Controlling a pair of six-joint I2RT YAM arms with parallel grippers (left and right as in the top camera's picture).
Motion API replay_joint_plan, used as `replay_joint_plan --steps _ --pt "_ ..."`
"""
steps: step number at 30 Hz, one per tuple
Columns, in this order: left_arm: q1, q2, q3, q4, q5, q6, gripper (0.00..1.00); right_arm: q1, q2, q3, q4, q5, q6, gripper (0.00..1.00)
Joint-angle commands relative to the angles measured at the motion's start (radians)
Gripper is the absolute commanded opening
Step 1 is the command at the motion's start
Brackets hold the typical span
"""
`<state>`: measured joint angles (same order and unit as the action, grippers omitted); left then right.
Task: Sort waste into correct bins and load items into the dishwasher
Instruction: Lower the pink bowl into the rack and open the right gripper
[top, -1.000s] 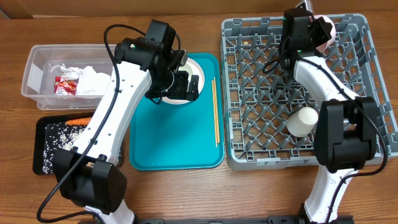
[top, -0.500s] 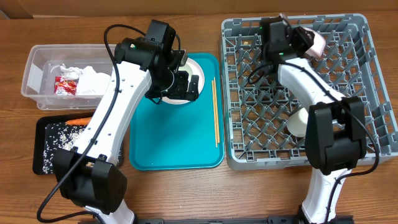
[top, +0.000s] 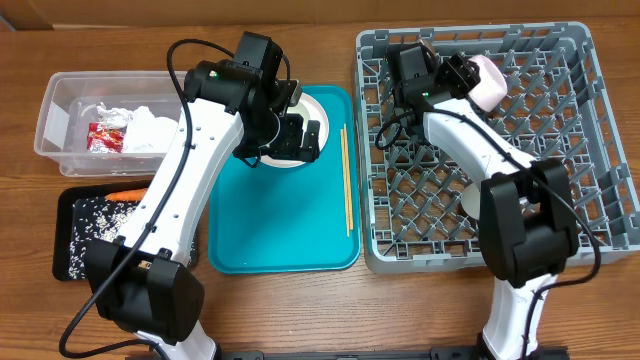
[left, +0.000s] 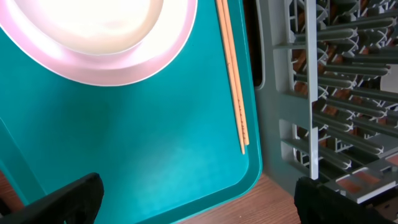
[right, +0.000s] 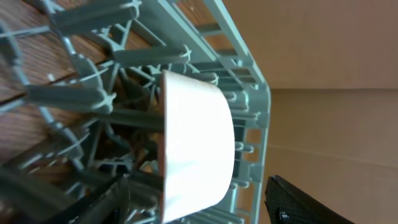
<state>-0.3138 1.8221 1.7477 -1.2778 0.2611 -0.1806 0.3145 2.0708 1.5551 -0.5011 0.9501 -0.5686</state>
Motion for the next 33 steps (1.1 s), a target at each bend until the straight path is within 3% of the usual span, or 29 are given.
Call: replay_joint_plan --steps 1,6,8,11,13,15,19,27,33 --pt "0.001 -0.022 0.022 0.000 -0.002 0.009 1.00 -0.032 -0.164 0.004 -0.015 -0.093 0.138 0.73" --pt "0.001 -0.022 0.022 0.000 -0.002 0.009 1.00 -0.110 -0.302 0.005 -0.098 -0.341 0.266 0.72" --pt "0.001 -0.022 0.022 0.000 -0.002 0.009 1.00 -0.150 -0.342 0.005 -0.128 -0.452 0.323 0.67" --pt "0.001 -0.022 0.022 0.000 -0.002 0.009 1.00 -0.231 -0.367 0.005 -0.160 -0.589 0.432 0.50" --pt "0.001 -0.022 0.022 0.000 -0.002 0.009 1.00 -0.283 -0.362 0.004 -0.173 -0.692 0.485 0.27" --pt "0.001 -0.022 0.022 0.000 -0.002 0.009 1.00 -0.339 -0.346 0.003 -0.178 -0.858 0.500 0.13" --pt "0.001 -0.022 0.022 0.000 -0.002 0.008 1.00 -0.407 -0.305 0.003 -0.150 -1.014 0.536 0.12" --pt "0.001 -0.022 0.022 0.000 -0.002 0.008 1.00 -0.431 -0.192 0.003 -0.037 -1.020 0.547 0.13" --pt "0.001 -0.022 0.022 0.000 -0.002 0.009 1.00 -0.426 -0.158 0.003 -0.051 -1.023 0.548 0.16"
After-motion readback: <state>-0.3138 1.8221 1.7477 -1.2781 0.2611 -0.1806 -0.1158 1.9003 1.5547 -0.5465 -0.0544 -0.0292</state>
